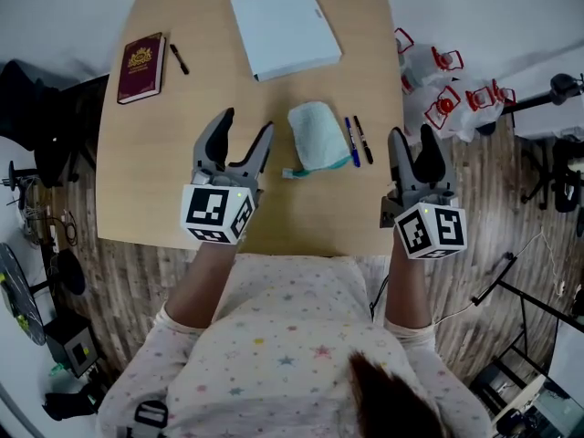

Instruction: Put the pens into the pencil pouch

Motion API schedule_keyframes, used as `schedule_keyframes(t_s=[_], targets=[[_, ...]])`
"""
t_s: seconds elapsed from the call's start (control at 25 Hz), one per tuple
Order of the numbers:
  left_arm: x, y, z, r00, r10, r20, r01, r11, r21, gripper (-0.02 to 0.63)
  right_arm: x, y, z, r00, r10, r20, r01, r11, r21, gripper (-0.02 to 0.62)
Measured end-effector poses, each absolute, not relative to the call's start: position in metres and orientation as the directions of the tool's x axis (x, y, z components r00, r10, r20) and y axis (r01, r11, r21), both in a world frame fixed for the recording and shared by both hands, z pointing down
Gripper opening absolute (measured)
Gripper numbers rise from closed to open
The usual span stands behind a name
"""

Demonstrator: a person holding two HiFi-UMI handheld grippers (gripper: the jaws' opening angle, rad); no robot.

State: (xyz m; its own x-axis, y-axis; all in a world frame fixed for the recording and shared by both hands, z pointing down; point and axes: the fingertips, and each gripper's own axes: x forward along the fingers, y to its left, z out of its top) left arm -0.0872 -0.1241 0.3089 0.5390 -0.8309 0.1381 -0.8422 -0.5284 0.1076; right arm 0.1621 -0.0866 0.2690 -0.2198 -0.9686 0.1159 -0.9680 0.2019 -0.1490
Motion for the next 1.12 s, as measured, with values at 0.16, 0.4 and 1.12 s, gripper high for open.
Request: schedule_keyframes(t_s=[0.16,0.4,1.12], targets=[[-0.085,-0.124,0.310,0.523,-0.840,0.145,-0.852,-0.512,0.110,0.261,0.164,-0.093,0.265,-0.244,-0.964,0.109,-0.963,0.227,-0.145,0.245],[-0.072,-0.120,0.316,0.536,-0.831,0.149,-0.844,-0.520,0.135,0.261,0.170,-0.093,0.273,-0.261,-0.957,0.125,-0.959,0.242,-0.145,0.227],[-0.045,-0.115,0.347,0.558,-0.809,0.184,-0.829,-0.533,0.172,0.261,0.178,-0.100,0.314,-0.321,-0.927,0.192,-0.941,0.290,-0.172,0.166]])
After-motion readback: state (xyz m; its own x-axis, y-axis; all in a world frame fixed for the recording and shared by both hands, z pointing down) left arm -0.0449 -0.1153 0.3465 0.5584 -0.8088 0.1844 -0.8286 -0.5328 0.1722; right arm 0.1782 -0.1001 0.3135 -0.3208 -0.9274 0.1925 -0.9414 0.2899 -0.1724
